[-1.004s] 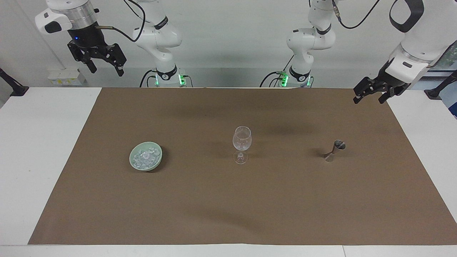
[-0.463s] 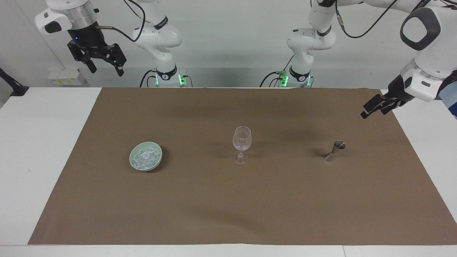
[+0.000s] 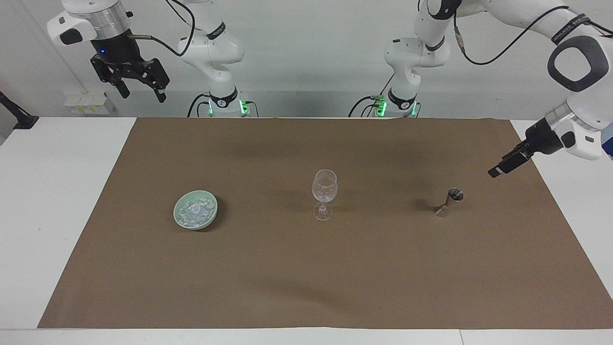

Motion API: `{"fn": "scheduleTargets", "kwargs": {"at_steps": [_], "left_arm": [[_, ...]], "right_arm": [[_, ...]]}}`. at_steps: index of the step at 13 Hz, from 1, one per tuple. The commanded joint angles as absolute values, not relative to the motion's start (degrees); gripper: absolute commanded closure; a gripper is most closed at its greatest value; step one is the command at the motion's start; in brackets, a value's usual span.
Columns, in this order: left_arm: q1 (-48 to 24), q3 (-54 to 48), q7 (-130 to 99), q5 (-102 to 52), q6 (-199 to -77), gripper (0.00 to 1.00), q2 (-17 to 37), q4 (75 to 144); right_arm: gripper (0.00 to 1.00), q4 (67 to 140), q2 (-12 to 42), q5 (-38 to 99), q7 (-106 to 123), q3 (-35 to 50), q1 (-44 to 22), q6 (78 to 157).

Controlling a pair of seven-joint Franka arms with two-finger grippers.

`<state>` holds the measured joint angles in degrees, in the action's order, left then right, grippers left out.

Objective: Pour wine and add ice with both arms
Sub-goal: 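Move the open left gripper toward the small dark bottle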

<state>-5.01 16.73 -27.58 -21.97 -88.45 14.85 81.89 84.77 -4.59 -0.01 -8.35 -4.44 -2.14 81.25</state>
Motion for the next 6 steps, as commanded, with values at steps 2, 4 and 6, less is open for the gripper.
{"fn": "scheduleTargets", "kwargs": {"at_steps": [2, 4, 6], "left_arm": [[-5.45, 21.79, -34.44, -29.07, -88.59, 0.00, 16.17, 84.28], [-5.01, 23.81, -39.18, -34.25, -88.68, 0.00, 17.48, 86.13], [-5.01, 25.13, -42.26, -38.12, -89.64, 0.00, 18.10, 89.19]], "right_arm": [[0.00, 85.52, -5.36, 1.14, -7.21, -4.57, -1.93, 81.30], [0.00, 85.52, -5.36, 1.14, -7.21, -4.57, -1.93, 81.30], [0.00, 85.52, -5.36, 1.14, -7.21, -4.57, -1.93, 81.30]]}}
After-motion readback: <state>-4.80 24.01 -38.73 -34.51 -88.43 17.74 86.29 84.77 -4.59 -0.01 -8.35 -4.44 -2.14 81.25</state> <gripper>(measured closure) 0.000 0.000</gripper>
